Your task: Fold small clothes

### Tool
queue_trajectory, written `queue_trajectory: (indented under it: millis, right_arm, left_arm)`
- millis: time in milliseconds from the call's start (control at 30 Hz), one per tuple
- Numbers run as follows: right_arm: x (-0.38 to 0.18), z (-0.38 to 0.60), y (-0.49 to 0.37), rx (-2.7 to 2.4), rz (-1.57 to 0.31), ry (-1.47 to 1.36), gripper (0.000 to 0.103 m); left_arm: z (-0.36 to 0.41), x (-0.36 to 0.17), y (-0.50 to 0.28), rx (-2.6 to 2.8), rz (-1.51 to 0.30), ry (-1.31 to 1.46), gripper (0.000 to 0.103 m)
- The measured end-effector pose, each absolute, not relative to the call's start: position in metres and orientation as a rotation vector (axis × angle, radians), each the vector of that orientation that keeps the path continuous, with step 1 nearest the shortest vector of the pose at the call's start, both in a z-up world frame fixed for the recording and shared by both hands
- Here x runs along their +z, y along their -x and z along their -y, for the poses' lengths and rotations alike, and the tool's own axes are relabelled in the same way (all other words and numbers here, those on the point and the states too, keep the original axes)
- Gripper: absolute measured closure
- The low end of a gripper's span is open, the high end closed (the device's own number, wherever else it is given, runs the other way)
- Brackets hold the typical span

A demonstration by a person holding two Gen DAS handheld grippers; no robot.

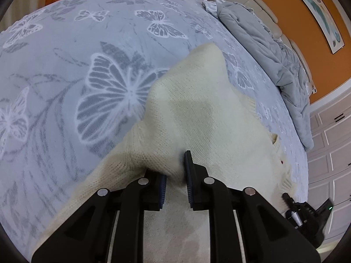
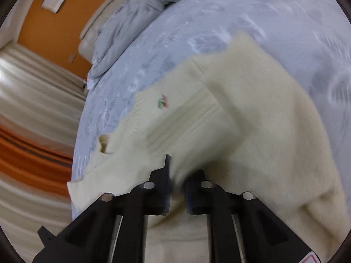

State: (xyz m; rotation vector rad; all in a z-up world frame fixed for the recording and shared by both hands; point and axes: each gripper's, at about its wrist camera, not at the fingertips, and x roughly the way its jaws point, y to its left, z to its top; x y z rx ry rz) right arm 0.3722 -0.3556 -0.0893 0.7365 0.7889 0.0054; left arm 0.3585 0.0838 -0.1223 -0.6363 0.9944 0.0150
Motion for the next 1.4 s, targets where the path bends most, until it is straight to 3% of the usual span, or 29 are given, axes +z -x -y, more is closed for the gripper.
queue_trajectory:
  millis: [67,133,233,400,467,500,633,833,900,967,1100,1133,1167,1200,1233,1267,1300,1333,1367,1400]
  right_arm:
    - [-0.043,0.344,-0.352,0.066,-0.634,-0.643,0.095]
    - [-0.037,0.335,-0.344,0.053,-0.6,-0.526,0.095]
    - [-0.114,0.339,-0.371,-0.036,-0.928,-0.513,0.095]
    - [-0.102,0.349,-0.338,0.013,-0.753,-0.663,0.095]
    - [-0.129,0.345,-0.346,-0.032,-0.89,-0.589,0.094]
    - [-0.13,0.344,-0.345,-0.021,-0.855,-0.594,0.096]
    - [-0.098,0.344,-0.322,-0.058,-0.869,-0.549,0.078]
    - [-0.064,0.337,-0.274,-0.113,-0.782,-0.344,0.074]
    - [-0.063,0.332,-0.286,-0.095,-0.787,-0.341,0.075]
    - [-0.07,0.326,-0.302,-0.092,-0.823,-0.339,0.075]
    - [-0.092,0.329,-0.33,-0.147,-0.886,-0.388,0.074]
    - [-0.093,0.332,-0.332,-0.163,-0.885,-0.404,0.069]
    - [-0.096,0.336,-0.334,-0.195,-0.878,-0.415,0.054]
    - [-0.099,0.338,-0.336,-0.21,-0.877,-0.416,0.048]
    - [-0.104,0.338,-0.341,-0.205,-0.892,-0.413,0.049]
    - [-0.111,0.335,-0.347,-0.185,-0.92,-0.402,0.061]
    - [-0.112,0.332,-0.351,-0.168,-0.924,-0.382,0.066]
    - [-0.107,0.329,-0.354,-0.156,-0.918,-0.351,0.085]
    - [-0.1,0.329,-0.357,-0.117,-0.905,-0.36,0.095]
    - [-0.09,0.332,-0.357,-0.085,-0.874,-0.394,0.095]
  left_arm:
    - [-0.087,-0.116,-0.353,0.009,-0.955,0.635,0.087]
    - [-0.087,-0.109,-0.351,0.001,-0.905,0.587,0.086]
    - [-0.083,-0.121,-0.358,0.043,-0.946,0.522,0.087]
    - [-0.086,-0.117,-0.355,0.04,-0.933,0.505,0.087]
    - [-0.088,-0.123,-0.355,0.03,-0.934,0.496,0.087]
    - [-0.087,-0.124,-0.354,0.033,-0.928,0.487,0.087]
    - [-0.09,-0.11,-0.344,0.015,-0.904,0.501,0.087]
    - [-0.094,-0.063,-0.32,-0.041,-0.8,0.41,0.086]
    - [-0.089,-0.058,-0.327,-0.039,-0.81,0.405,0.08]
    - [-0.078,-0.069,-0.341,-0.016,-0.869,0.355,0.054]
    - [-0.078,-0.105,-0.346,0.044,-0.999,0.355,0.057]
    - [-0.082,-0.101,-0.337,0.035,-0.971,0.395,0.057]
    - [-0.085,-0.095,-0.327,0.033,-0.942,0.413,0.057]
    - [-0.087,-0.088,-0.319,0.027,-0.916,0.417,0.057]
    - [-0.089,-0.078,-0.306,0.009,-0.875,0.429,0.057]
    - [-0.09,-0.071,-0.297,0.004,-0.846,0.431,0.057]
    - [-0.089,-0.062,-0.289,0.003,-0.805,0.429,0.057]
    - [-0.087,-0.056,-0.287,-0.002,-0.782,0.425,0.057]
    - [-0.083,-0.048,-0.29,-0.011,-0.762,0.415,0.057]
    - [-0.079,-0.042,-0.296,-0.02,-0.749,0.405,0.057]
